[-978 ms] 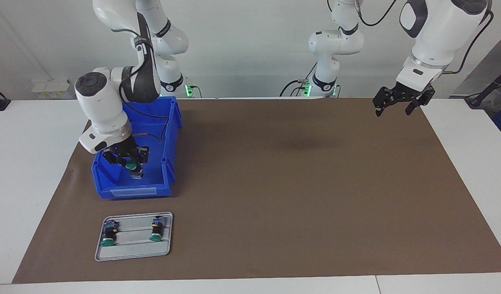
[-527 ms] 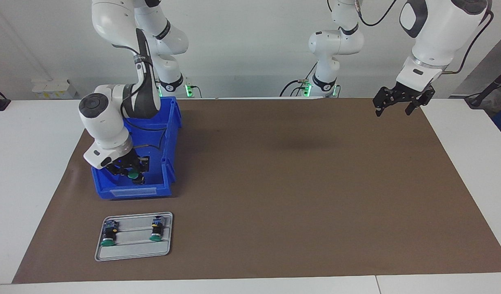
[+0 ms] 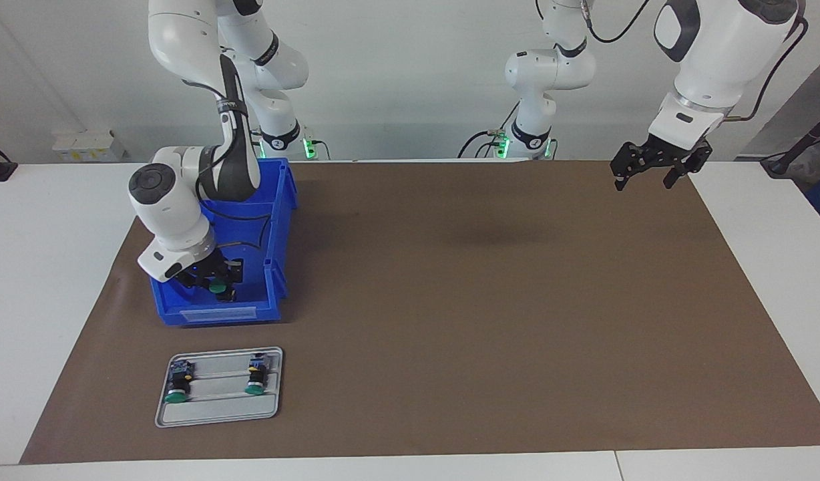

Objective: Place and press button with both arms
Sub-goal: 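Carry the green button with the right gripper into the blue bin, then release the button in the bin and raise the right gripper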

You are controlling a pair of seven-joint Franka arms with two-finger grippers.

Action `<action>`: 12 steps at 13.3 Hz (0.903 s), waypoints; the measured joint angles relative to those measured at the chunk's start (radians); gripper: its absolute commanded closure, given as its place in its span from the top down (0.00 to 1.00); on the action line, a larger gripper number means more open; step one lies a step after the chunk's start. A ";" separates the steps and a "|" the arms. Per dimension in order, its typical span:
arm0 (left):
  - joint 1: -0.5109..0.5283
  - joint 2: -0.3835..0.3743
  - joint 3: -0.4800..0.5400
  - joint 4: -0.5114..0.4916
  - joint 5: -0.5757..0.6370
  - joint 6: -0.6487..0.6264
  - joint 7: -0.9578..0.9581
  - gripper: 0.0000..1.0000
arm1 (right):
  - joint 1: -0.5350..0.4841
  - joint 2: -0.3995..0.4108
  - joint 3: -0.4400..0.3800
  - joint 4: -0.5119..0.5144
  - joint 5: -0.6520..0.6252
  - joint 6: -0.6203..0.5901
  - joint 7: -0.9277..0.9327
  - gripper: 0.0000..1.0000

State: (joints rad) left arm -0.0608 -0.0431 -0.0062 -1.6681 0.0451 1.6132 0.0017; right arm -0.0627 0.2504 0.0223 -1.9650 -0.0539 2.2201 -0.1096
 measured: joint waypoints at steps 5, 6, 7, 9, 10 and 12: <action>0.000 0.000 0.000 0.000 0.000 0.000 0.000 1.00 | 0.000 0.001 0.004 -0.012 0.014 0.025 0.000 0.80; 0.000 0.000 0.000 0.000 0.000 0.000 0.000 1.00 | 0.000 0.001 0.005 -0.012 0.014 0.026 0.000 0.83; 0.000 0.000 0.000 0.000 0.000 0.000 0.000 1.00 | 0.000 0.001 0.004 -0.012 0.015 0.027 0.001 0.87; 0.000 0.000 0.000 0.000 0.000 0.000 0.000 1.00 | 0.000 -0.004 0.003 -0.010 0.018 0.029 0.031 0.91; 0.000 0.000 0.000 0.000 0.000 0.000 0.000 1.00 | 0.000 -0.012 0.003 -0.008 0.018 0.029 0.050 0.92; 0.000 0.000 0.000 0.000 0.000 0.000 0.000 1.00 | -0.001 -0.040 0.003 -0.007 0.020 0.018 0.073 0.94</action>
State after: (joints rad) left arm -0.0608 -0.0431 -0.0062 -1.6681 0.0451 1.6132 0.0017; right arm -0.0635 0.2109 0.0255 -1.9722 -0.0342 2.2378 -0.0362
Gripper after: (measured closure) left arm 0.000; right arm 0.079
